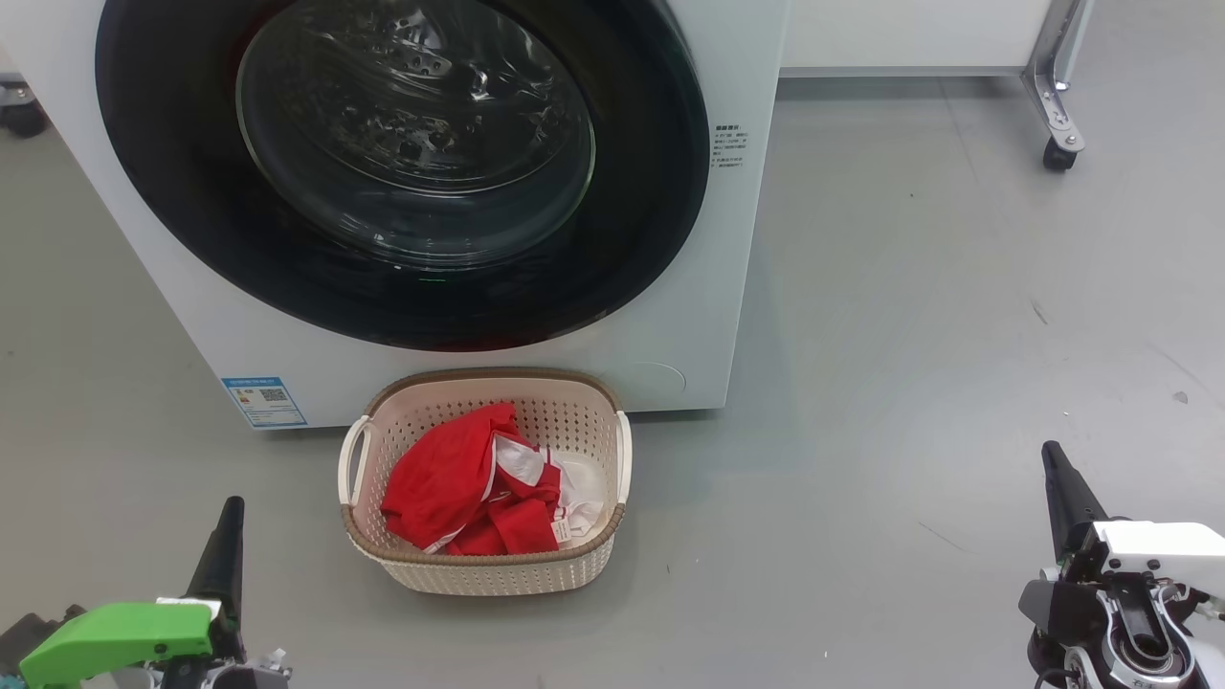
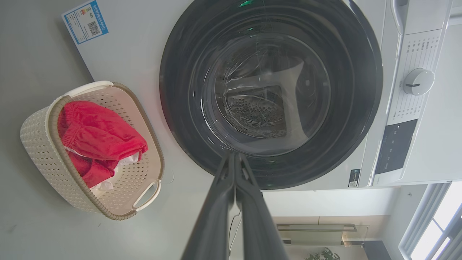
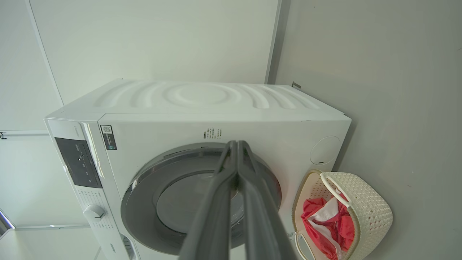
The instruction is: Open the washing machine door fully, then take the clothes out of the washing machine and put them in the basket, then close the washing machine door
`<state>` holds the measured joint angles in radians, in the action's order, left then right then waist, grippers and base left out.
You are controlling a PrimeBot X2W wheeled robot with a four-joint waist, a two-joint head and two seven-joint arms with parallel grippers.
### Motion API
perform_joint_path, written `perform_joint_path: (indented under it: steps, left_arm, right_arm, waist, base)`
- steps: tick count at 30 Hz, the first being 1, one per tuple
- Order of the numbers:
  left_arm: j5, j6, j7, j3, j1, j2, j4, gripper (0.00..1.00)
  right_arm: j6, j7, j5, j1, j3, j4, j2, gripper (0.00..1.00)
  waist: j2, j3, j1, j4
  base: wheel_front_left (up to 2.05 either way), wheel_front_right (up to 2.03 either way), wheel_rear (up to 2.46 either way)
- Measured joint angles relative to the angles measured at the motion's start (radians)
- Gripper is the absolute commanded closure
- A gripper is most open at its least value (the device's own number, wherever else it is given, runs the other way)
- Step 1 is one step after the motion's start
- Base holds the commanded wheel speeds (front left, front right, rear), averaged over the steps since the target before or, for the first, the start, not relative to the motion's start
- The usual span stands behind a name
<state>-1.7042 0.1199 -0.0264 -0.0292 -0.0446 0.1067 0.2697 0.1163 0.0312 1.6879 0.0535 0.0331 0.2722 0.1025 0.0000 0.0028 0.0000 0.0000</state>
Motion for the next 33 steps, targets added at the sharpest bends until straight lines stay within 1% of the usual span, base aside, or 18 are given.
perform_joint_path:
  steps: [33]
  left_arm:
    - [0.000,0.000,0.000,0.004,-0.002,-0.001,0.005,1.00]
  right_arm:
    - [0.002,0.000,0.000,0.000,0.004,0.004,-0.001,1.00]
  waist:
    - [0.0000,0.000,0.0000,0.000]
  base:
    - [0.00,0.00,0.00]
